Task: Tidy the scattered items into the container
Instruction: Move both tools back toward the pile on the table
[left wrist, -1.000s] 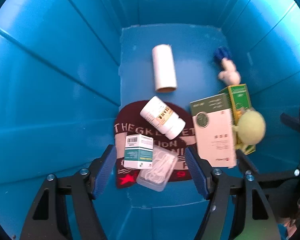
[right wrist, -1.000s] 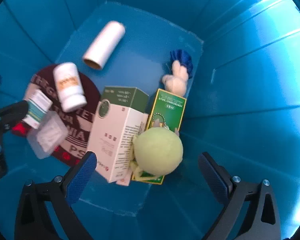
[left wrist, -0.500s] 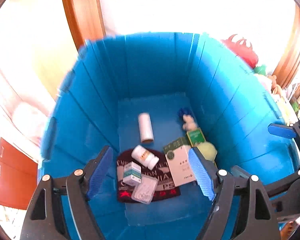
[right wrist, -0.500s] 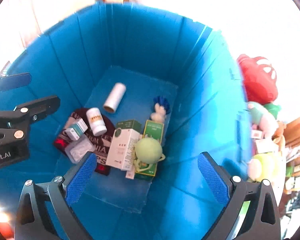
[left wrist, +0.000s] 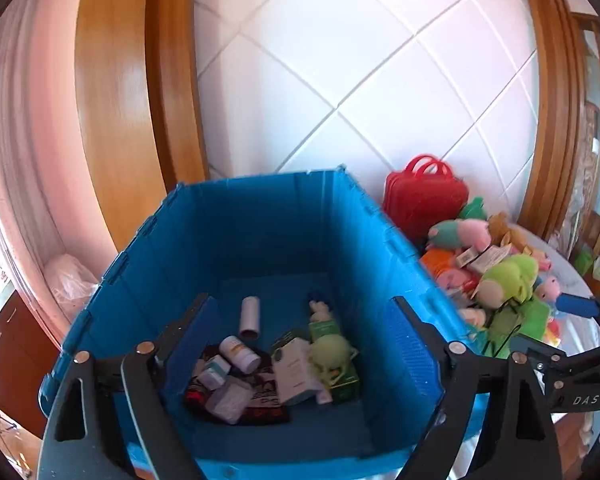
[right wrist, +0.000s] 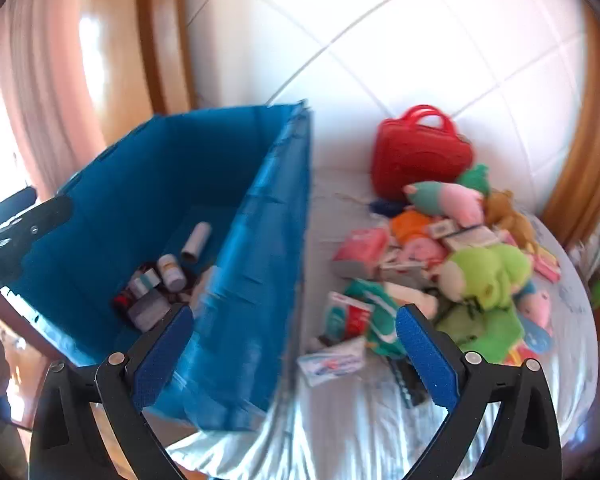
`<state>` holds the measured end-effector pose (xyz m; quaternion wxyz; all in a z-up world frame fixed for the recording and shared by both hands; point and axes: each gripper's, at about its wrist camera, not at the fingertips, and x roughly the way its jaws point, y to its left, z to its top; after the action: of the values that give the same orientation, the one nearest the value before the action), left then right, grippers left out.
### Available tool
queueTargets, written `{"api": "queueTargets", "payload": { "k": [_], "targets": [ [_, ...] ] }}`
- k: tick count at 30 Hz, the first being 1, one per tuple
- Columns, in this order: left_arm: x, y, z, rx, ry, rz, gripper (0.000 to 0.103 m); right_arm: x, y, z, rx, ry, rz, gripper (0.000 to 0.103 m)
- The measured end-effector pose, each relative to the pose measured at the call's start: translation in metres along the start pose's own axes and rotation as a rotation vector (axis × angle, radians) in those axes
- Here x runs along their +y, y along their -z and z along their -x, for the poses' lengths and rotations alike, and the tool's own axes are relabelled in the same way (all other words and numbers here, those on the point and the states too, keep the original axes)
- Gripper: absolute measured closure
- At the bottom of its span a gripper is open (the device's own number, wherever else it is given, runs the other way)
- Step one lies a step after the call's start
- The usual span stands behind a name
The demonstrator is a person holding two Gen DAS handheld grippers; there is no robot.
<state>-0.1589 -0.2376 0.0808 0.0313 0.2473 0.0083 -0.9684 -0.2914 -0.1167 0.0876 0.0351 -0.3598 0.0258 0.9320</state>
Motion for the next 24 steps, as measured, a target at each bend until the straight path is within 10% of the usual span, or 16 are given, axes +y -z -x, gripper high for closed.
{"api": "queueTargets", "payload": {
  "k": [9,24],
  "targets": [
    [-0.123,0.03,0.047,-0.086,0.093,0.011,0.002,-0.12,0.078,0.062,-0.079,0.204,-0.062,0.0],
    [-0.224,0.062,0.003,0.058,0.222,-0.094,0.002,-0.255,0.159,0.074,0.029,0.35,-0.315,0.0]
  ]
}}
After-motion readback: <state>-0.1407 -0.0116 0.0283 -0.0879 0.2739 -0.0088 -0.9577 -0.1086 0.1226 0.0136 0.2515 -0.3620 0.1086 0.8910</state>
